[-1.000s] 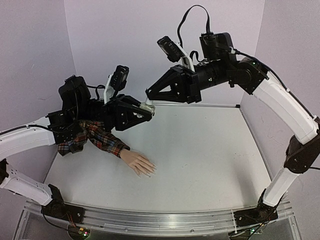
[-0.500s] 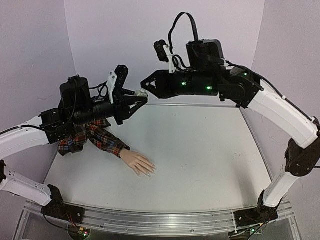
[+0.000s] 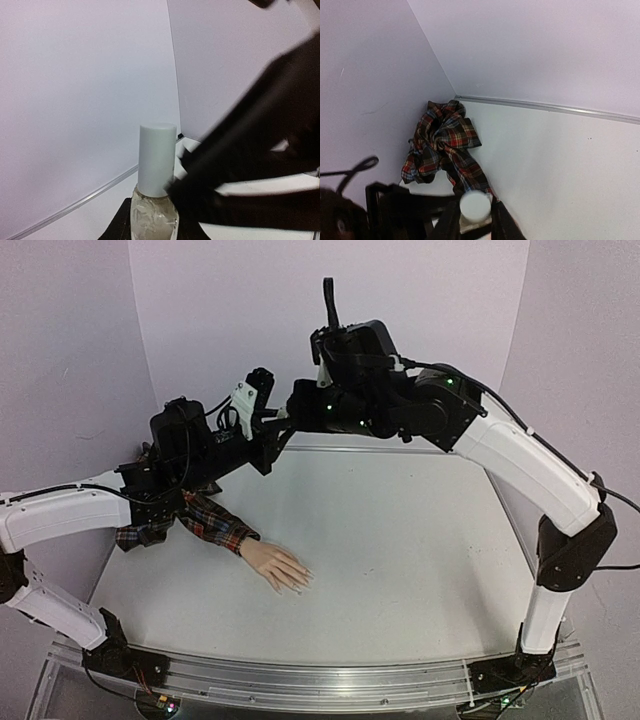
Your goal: Paint the nails
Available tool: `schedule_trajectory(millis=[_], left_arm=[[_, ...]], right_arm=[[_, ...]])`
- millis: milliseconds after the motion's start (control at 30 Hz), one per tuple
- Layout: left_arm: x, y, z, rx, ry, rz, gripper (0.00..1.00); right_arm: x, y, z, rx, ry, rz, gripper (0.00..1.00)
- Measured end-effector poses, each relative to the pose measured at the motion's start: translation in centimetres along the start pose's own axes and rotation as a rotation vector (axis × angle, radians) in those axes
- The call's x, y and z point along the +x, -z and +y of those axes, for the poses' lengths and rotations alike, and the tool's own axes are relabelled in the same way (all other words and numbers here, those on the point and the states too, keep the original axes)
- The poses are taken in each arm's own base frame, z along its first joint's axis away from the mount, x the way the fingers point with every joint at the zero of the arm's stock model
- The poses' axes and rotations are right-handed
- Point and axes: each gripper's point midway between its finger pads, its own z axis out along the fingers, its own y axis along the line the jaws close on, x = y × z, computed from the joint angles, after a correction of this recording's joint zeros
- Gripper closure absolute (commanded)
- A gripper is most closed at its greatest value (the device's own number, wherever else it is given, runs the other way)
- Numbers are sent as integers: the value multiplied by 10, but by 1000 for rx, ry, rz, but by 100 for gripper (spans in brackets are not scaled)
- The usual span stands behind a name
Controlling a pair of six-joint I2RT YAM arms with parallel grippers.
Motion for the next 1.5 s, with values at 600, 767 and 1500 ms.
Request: schedule_trajectory(millis=[600,767,1500], left_arm=[[-39,77,-72,519,298,-18,100],[-54,106,-110,813,385,-10,100],[-74,130,-136,1102,442,1,100]], right_arm=[[4,138,8,-718,357,142,22],[19,162,45,-1029,447,156,27],[18,157,94,-1400,394,168,77]])
